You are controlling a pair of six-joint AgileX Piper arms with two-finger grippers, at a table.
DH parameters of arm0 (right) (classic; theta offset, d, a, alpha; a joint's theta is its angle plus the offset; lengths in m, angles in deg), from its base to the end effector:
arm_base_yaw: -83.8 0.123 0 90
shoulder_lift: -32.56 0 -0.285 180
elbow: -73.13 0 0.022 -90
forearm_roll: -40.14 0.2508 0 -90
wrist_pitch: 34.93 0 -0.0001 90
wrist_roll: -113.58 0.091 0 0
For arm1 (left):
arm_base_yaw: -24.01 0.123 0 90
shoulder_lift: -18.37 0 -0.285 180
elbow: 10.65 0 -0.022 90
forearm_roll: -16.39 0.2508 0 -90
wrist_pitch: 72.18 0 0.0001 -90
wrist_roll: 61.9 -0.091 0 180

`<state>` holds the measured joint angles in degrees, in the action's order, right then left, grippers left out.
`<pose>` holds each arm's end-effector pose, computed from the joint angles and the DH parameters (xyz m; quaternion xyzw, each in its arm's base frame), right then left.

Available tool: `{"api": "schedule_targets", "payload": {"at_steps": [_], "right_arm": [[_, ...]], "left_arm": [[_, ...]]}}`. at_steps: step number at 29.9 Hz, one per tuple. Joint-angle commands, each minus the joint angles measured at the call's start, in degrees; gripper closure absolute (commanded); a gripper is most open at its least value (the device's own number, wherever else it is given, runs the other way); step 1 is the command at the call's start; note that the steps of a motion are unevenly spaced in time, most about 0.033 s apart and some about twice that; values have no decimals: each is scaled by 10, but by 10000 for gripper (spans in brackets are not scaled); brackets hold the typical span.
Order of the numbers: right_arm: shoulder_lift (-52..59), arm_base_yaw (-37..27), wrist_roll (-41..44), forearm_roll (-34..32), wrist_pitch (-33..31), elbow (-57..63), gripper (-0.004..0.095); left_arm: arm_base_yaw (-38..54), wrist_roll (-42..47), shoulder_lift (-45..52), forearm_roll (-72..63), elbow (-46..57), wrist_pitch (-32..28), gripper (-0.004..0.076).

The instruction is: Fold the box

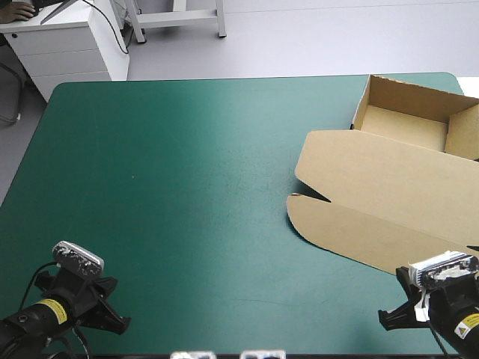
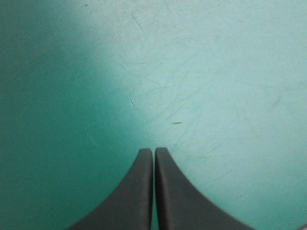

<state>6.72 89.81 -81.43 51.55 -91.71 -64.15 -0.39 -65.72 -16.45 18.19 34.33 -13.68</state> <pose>0.0407 0.0194 0.3081 -0.1512 0.8710 0.0627 0.4632 0.0642 -0.0265 0.2838 0.2306 0.9055 -0.0484 0.3529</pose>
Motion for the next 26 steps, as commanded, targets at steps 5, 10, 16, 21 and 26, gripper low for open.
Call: {"api": "schedule_targets", "payload": {"at_steps": [5,10,16,21,26], "right_arm": [[5,3,-3,13,44,11,922],[5,3,-3,16,43,28,922],[5,3,-3,16,43,44,922],[5,3,-3,16,43,44,922],[5,3,-3,16,43,44,922]], "left_arm": [[-3,3,-5,-6,-13,-30,731],[-3,3,-5,-6,-13,-32,731],[-3,3,-5,-6,-13,-30,731],[-3,3,-5,-6,4,-34,731],[-3,4,-5,-6,22,-35,731]]}}
